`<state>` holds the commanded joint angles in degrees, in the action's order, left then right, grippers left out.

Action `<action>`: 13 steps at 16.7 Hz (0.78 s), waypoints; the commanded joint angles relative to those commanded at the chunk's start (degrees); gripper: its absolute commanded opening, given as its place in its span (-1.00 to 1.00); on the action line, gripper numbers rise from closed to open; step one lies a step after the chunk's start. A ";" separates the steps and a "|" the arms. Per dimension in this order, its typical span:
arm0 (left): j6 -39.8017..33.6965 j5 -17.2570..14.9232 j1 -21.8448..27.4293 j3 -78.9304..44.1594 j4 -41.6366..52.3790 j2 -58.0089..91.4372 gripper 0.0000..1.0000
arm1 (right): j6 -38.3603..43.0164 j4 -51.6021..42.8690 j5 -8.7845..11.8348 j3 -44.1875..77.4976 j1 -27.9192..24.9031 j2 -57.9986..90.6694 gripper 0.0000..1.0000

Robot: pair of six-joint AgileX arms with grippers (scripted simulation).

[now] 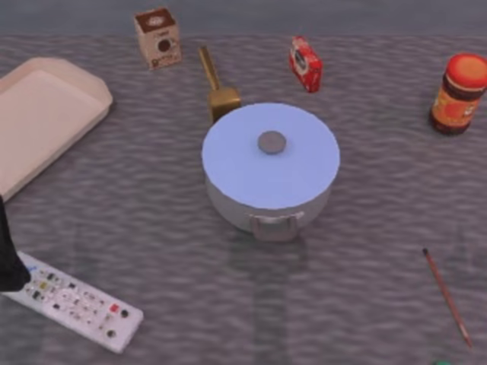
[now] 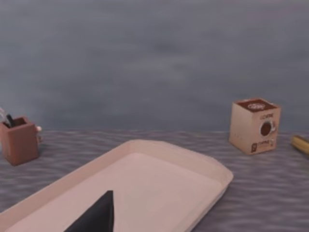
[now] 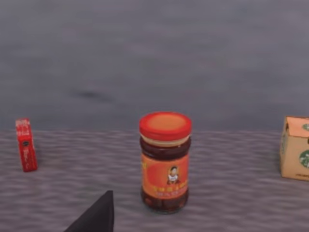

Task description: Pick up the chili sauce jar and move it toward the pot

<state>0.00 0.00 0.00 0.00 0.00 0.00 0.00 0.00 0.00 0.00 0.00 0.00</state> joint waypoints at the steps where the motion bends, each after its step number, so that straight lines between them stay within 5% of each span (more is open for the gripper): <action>1: 0.00 0.00 0.00 0.00 0.00 0.00 1.00 | 0.00 0.00 0.00 0.00 0.00 0.00 1.00; 7: 0.00 0.00 0.00 0.00 0.00 0.00 1.00 | -0.79 -3.94 0.56 7.84 -0.44 7.69 1.00; 13: 0.00 0.00 0.00 0.00 0.00 0.00 1.00 | -3.45 -17.20 1.06 31.87 -0.54 32.23 1.00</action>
<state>0.00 0.00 0.00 0.00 0.00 0.00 -3.45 -17.20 1.06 31.87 -0.54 32.23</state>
